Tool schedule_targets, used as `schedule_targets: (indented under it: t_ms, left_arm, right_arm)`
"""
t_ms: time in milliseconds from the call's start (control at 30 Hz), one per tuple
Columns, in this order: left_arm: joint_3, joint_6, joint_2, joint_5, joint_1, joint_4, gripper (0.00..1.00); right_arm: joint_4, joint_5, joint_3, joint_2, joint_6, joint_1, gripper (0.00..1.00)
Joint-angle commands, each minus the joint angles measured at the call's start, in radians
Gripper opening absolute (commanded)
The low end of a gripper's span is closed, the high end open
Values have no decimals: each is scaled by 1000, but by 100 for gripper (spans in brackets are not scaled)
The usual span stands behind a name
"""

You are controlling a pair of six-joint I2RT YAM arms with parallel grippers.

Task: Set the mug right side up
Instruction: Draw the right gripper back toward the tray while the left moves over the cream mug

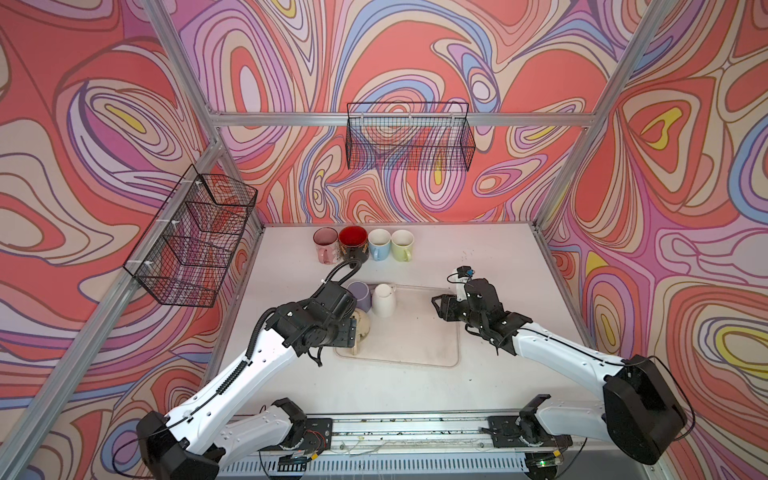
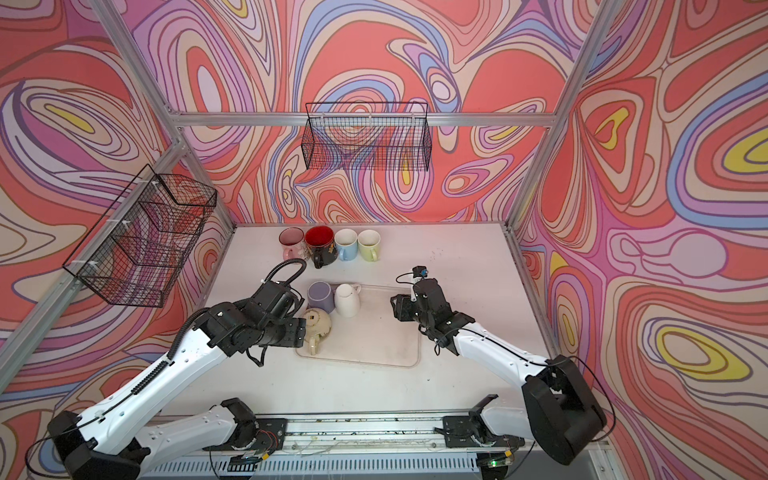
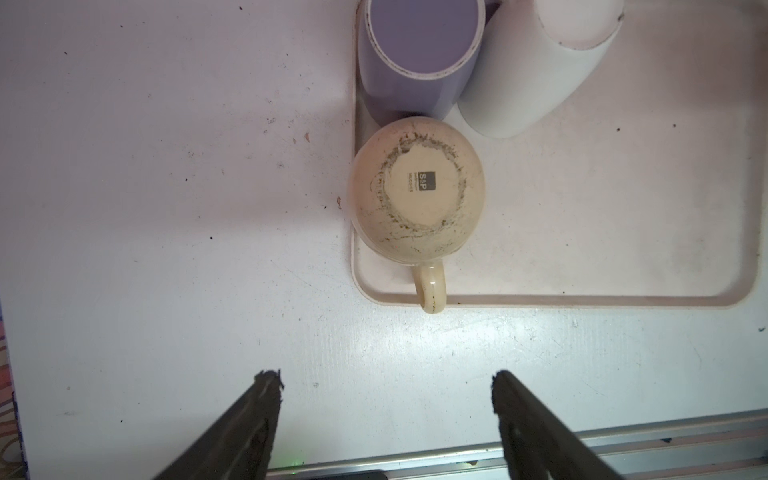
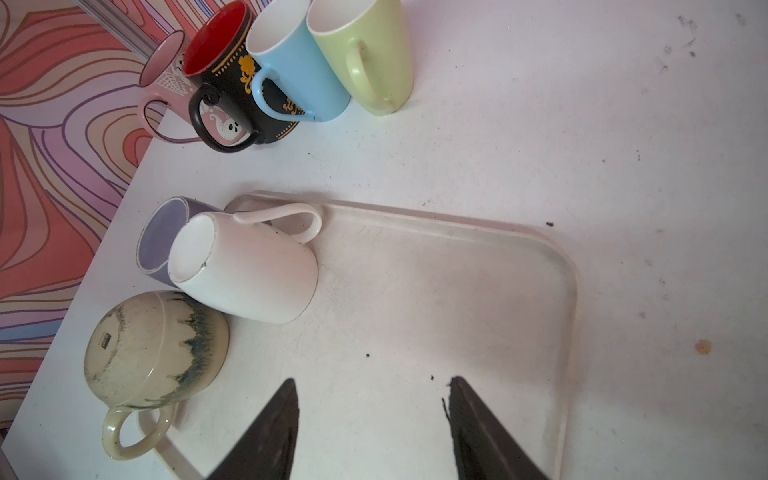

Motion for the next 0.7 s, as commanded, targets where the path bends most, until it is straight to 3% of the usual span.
schedule_targets:
  t_ms: [0, 667]
  left_arm:
    - [-13, -72, 35, -50, -44, -21, 83]
    - [-110, -236, 202, -79, -119, 148, 72]
  right_arm:
    - [43, -21, -3, 8, 10, 2, 59]
    - [54, -18, -10, 27, 17, 2, 60]
